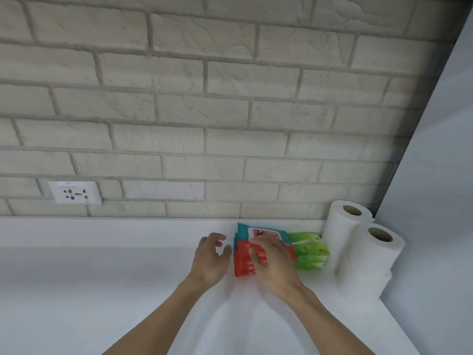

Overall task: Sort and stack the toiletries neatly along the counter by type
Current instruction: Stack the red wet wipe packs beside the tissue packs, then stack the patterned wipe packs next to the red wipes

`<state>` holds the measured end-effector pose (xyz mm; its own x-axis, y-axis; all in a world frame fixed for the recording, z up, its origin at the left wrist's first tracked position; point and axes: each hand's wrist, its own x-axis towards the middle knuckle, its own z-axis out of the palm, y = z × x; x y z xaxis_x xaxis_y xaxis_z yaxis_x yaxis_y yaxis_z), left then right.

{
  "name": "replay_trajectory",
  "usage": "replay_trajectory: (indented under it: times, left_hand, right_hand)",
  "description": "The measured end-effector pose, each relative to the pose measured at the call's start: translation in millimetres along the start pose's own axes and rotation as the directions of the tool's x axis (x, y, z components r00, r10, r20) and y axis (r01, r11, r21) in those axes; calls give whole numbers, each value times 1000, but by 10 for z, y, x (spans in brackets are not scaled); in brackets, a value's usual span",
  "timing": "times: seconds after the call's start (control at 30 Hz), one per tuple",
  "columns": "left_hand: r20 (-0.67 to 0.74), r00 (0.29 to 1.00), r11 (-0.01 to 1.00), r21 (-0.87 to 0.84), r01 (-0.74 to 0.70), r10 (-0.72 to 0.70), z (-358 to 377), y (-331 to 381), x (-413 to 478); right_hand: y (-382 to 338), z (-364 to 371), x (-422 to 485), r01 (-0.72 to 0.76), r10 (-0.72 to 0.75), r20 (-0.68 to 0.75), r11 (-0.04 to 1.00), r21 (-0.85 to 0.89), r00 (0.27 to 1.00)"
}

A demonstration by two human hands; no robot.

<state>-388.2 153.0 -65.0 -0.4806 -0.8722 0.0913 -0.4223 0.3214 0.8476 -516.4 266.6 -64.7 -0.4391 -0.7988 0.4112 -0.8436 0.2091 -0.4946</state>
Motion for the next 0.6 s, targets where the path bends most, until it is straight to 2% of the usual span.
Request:
replay_trajectory:
  times: [0.33,0.6]
  left_hand:
    - [-75,991,991,70,-109,115,-774,-343,-693]
    - [-176,979,986,153,-73,100,-1376,-822,-1153]
  right_hand:
    - [-707,75,-297,45,-72,190,989,140,979]
    - [-1310,354,-563,95,-162,330,973,210,930]
